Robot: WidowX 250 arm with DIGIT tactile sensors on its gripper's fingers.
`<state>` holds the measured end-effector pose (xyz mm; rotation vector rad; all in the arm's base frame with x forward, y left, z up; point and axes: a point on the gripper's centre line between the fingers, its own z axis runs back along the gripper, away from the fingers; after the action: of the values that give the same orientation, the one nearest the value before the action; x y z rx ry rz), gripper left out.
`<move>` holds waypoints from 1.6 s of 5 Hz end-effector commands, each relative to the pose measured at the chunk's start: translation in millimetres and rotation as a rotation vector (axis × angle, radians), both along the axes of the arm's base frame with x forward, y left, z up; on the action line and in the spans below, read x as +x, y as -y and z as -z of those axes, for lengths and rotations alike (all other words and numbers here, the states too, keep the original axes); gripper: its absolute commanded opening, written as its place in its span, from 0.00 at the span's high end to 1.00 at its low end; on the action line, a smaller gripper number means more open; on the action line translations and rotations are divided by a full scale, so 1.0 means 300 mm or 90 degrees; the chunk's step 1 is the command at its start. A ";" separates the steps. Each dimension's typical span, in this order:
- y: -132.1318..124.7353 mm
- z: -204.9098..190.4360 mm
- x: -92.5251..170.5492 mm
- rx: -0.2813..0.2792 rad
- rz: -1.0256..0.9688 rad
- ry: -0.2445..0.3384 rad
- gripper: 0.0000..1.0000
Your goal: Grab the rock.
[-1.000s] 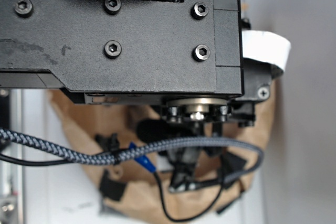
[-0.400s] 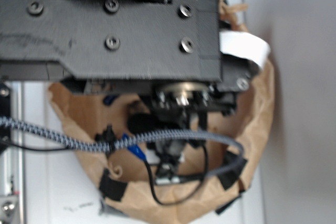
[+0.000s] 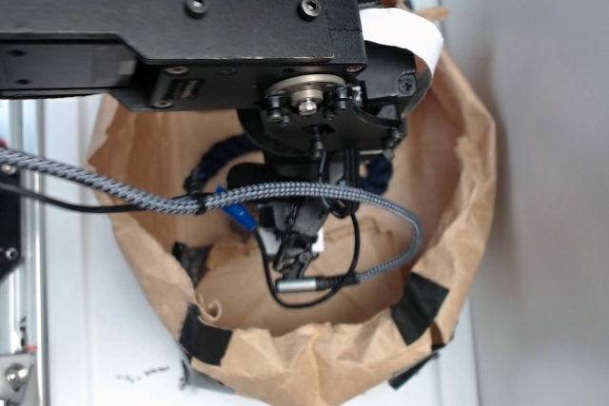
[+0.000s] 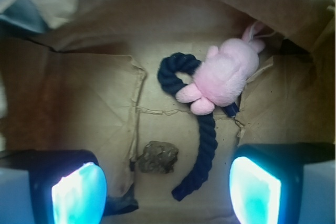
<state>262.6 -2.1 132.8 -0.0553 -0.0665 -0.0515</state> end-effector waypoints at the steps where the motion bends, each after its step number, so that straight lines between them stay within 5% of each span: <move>1: -0.017 0.110 -0.020 -0.001 -0.005 0.048 0.00; 8: 0.032 0.384 -0.123 0.012 0.025 0.050 0.00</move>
<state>228.0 -7.7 23.2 -0.0350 -0.1589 -0.0780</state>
